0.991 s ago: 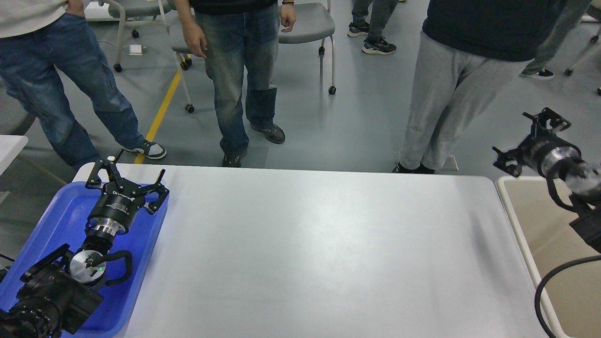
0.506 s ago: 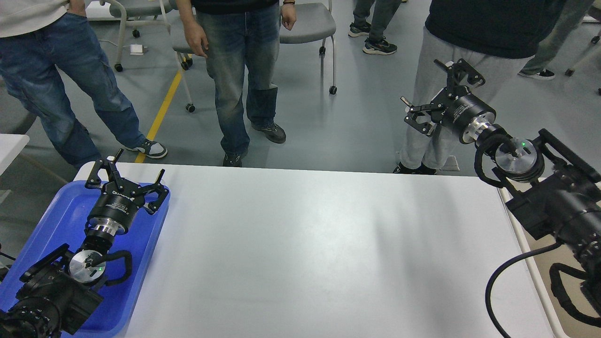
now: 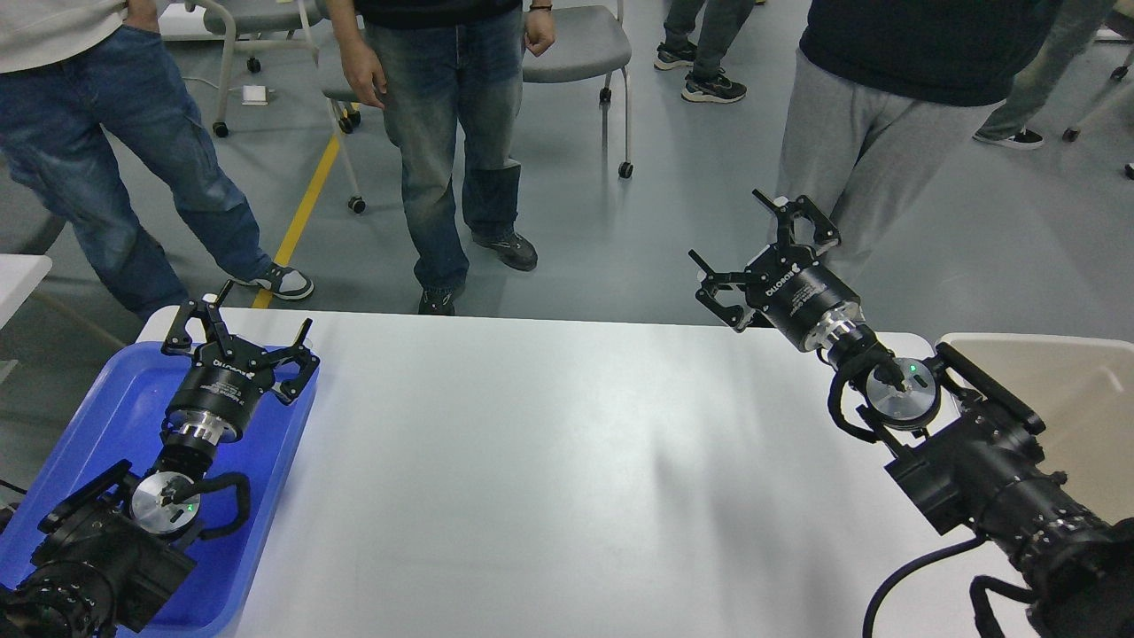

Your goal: Tidy desktop

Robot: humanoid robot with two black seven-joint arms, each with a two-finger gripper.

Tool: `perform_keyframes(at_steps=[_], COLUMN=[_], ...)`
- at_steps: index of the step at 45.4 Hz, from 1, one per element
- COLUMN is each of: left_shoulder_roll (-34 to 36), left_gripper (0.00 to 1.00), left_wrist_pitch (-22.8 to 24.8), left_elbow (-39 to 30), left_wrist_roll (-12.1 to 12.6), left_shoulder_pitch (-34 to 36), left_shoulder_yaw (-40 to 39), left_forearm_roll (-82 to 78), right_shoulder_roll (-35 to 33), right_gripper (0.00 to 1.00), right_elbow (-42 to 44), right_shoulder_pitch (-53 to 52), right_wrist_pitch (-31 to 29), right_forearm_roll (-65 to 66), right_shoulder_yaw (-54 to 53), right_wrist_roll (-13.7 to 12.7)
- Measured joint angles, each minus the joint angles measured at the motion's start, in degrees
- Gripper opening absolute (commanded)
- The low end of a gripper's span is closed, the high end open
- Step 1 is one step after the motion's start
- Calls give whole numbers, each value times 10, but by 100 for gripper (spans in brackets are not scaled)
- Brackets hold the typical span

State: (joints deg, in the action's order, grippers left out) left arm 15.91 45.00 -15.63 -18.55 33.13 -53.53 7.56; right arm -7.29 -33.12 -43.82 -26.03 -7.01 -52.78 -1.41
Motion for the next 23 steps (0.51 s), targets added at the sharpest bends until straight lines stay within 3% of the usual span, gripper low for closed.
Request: perform_keyframes(at_steps=[23], left_shoulder_roll=[0], left_gripper=[100], left_wrist_pitch=[0], left_elbow=[0], left_wrist_roll=[0], left_shoulder_pitch=[0], left_shoulder_yaw=[0], left_forearm_roll=[0], right_shoulder_roll=[13], right_gripper=[100], right_elbow=[67], right_shoulder_pitch=[44], right_wrist_pitch=[-25], right_forearm_roll=[3], right_shoulder_yaw=[4], right_wrist_roll=[20])
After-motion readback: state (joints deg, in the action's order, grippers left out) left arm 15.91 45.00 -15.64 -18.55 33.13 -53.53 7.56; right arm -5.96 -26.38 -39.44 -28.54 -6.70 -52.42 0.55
